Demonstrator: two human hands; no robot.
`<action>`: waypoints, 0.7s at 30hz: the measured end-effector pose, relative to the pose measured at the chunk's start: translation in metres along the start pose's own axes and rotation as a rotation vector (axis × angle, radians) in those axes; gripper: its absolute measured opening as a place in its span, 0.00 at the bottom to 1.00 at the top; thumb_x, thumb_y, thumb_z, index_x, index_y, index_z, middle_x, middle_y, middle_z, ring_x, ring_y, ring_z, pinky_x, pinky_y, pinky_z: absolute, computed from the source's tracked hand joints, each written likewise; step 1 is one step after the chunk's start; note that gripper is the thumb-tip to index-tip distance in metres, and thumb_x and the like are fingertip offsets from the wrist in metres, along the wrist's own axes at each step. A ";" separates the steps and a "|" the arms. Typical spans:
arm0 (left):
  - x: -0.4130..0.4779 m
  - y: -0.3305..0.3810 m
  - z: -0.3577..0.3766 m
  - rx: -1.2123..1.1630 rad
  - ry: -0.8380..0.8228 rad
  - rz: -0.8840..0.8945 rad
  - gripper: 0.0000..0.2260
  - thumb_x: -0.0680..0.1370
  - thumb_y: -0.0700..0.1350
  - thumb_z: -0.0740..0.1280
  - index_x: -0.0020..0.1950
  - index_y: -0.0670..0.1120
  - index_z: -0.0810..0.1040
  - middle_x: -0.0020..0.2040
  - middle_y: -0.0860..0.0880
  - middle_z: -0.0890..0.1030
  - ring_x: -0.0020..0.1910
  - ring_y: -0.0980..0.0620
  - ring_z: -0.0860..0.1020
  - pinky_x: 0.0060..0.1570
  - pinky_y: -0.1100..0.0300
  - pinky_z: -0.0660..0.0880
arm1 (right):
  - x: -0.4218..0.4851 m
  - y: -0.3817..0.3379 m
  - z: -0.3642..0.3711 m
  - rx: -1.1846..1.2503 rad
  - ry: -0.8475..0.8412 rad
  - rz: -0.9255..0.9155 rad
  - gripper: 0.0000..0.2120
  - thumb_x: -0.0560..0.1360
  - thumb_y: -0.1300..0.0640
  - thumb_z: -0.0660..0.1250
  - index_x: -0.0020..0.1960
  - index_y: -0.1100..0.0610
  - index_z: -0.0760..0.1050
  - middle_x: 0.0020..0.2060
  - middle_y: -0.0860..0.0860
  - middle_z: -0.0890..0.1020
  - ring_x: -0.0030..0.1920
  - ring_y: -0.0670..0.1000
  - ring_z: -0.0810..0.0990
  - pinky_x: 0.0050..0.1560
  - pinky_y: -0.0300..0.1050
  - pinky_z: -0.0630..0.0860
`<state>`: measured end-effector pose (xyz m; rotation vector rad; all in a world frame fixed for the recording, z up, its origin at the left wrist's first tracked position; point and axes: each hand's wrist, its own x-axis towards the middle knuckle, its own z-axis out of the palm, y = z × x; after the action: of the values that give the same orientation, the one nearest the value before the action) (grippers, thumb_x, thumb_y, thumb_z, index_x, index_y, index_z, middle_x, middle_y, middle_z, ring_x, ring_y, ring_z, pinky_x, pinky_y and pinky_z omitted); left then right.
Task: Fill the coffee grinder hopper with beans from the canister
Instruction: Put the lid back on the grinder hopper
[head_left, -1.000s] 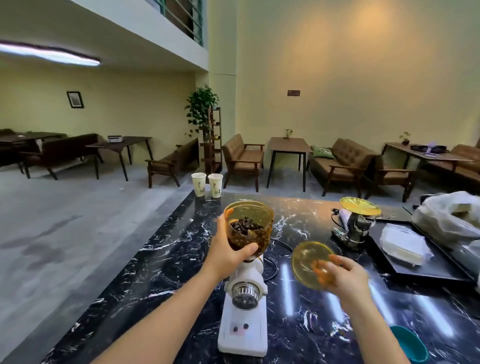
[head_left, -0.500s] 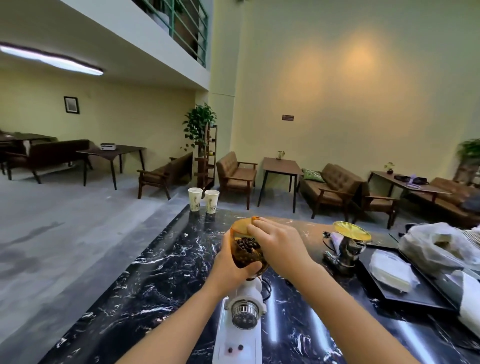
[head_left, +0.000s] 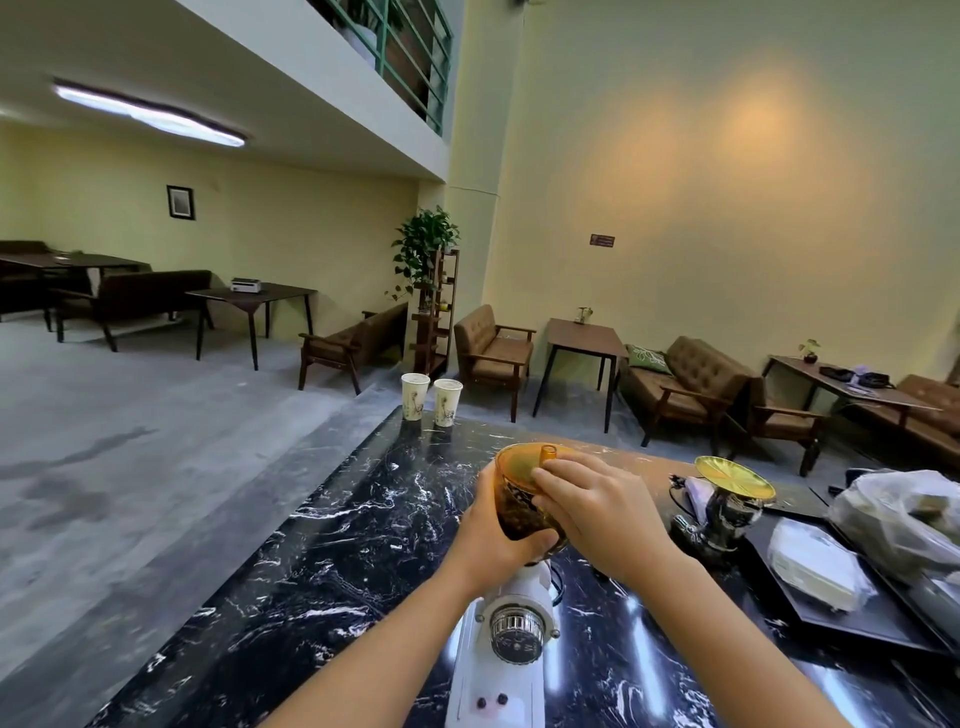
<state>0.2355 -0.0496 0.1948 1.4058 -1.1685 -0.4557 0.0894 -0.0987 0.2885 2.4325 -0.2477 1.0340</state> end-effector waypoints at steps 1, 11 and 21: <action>0.001 0.000 0.000 0.006 0.005 -0.005 0.44 0.63 0.60 0.78 0.71 0.56 0.58 0.60 0.53 0.77 0.59 0.53 0.78 0.58 0.45 0.78 | -0.001 -0.001 0.000 0.005 -0.014 0.006 0.15 0.73 0.49 0.62 0.45 0.55 0.84 0.42 0.50 0.87 0.43 0.53 0.85 0.36 0.46 0.83; 0.001 -0.002 0.002 -0.003 0.029 0.006 0.43 0.63 0.55 0.79 0.72 0.57 0.58 0.60 0.53 0.78 0.58 0.53 0.79 0.57 0.46 0.78 | -0.010 -0.011 0.012 -0.040 0.183 0.211 0.11 0.75 0.55 0.65 0.37 0.58 0.80 0.34 0.51 0.84 0.35 0.51 0.83 0.29 0.43 0.79; 0.000 0.002 0.001 -0.021 0.031 0.023 0.41 0.64 0.55 0.79 0.70 0.55 0.60 0.58 0.54 0.79 0.55 0.56 0.80 0.53 0.48 0.80 | 0.006 -0.008 0.013 0.130 -0.066 0.297 0.13 0.65 0.40 0.69 0.38 0.50 0.82 0.55 0.52 0.81 0.60 0.56 0.73 0.65 0.58 0.64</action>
<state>0.2338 -0.0499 0.1965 1.3758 -1.1509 -0.4276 0.1046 -0.0981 0.2823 2.6033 -0.5959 1.1246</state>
